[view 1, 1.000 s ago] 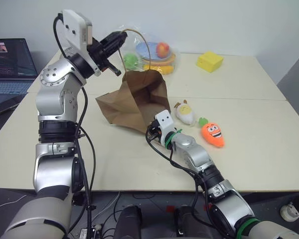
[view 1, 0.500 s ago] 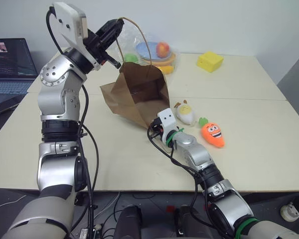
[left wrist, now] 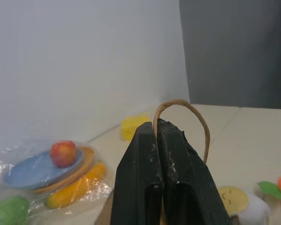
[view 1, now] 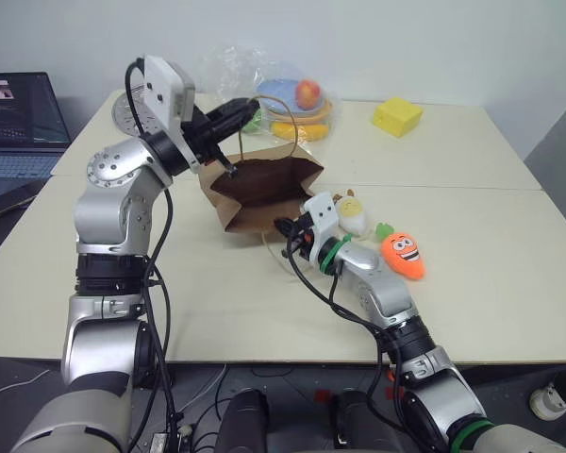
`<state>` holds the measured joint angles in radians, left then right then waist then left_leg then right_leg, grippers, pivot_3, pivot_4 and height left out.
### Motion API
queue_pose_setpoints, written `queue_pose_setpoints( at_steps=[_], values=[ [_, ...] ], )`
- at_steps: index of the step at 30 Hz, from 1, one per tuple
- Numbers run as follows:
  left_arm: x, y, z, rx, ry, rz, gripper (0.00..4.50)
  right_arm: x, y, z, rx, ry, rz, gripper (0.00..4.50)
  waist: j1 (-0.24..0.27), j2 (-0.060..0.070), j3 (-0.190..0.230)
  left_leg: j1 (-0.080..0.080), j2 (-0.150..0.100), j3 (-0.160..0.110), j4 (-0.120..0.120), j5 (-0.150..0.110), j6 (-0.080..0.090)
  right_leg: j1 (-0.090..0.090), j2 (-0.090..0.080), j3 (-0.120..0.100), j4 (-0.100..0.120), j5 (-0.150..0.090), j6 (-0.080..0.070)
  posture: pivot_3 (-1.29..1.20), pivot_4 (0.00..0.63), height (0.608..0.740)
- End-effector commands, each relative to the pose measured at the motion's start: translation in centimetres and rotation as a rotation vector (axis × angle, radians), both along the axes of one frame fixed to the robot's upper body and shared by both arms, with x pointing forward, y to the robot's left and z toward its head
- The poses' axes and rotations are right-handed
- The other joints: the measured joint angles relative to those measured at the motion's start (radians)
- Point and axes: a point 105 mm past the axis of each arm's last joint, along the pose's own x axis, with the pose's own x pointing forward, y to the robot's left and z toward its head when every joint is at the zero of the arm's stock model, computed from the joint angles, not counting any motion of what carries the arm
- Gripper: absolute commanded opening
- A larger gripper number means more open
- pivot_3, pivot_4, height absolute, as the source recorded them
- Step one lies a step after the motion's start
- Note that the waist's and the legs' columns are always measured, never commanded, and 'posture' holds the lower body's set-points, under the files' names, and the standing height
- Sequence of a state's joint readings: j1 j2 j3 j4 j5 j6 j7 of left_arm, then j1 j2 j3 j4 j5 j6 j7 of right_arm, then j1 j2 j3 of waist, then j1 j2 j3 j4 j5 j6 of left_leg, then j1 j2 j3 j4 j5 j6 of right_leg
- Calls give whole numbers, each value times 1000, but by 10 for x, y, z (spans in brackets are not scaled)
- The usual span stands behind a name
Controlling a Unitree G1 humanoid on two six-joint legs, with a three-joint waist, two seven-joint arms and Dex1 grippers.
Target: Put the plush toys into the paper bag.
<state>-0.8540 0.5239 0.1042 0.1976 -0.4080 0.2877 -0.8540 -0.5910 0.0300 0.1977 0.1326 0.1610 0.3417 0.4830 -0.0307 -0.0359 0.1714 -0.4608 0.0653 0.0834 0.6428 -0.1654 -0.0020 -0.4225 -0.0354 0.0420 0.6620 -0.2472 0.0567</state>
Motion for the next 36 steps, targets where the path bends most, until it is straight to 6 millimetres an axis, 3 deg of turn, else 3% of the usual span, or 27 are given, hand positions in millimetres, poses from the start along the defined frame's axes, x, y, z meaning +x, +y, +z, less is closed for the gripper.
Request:
queue_pose_setpoints(
  at_steps=[1, 9, 12, 16, 22, 27, 36],
  values=[
    [-7, -5, 5, 35, -37, -25, 0, -13, -11, 32, 73, -94, 19, 20, 2, 0, 0, 0, 0, 0, 0, 0, 0, 0, 0, 0, 0, 0, 0, 0, 150, 740],
    [-9, -14, 1, 42, -16, -63, 0, -40, -55, 79, 168, -203, -47, 20, 2, 0, 0, 0, 0, 0, 0, 0, 0, 0, -1, 0, -1, -1, -2, 0, 150, 740],
    [-9, -16, 0, 43, -14, -69, 0, -47, -79, 88, 195, -211, -115, 853, 4, 0, 0, 0, 0, 0, -1, 0, 0, 0, 0, -1, 0, -2, -3, 0, 150, 740],
    [-9, -20, 0, 43, -11, -83, 0, -47, -119, 76, 84, -197, -307, 2271, 5, 0, 0, -1, -1, 1, -1, 0, 0, 1, -2, 0, -3, -2, -3, 0, 150, 740],
    [-9, -24, -4, 46, 9, -110, 0, -63, -170, 13, -115, 35, -549, 4435, 6, 0, 0, 0, -1, 1, -1, 0, 0, 1, -2, 0, -3, -6, -9, 0, 150, 740],
    [-10, -26, -5, 47, 15, -119, 0, -70, -187, -15, -182, 129, -670, 4435, -1, 0, 0, 0, -1, 1, -1, 0, 0, 1, -2, 1, -3, -6, -8, 0, 150, 740],
    [-10, -25, -4, 53, 17, -114, 0, -71, -195, -48, -197, 208, -709, 4435, 2, 0, 0, 0, -1, 1, -1, 0, 0, 1, -2, 1, -4, -6, -8, 0, 150, 740]
  ],
)
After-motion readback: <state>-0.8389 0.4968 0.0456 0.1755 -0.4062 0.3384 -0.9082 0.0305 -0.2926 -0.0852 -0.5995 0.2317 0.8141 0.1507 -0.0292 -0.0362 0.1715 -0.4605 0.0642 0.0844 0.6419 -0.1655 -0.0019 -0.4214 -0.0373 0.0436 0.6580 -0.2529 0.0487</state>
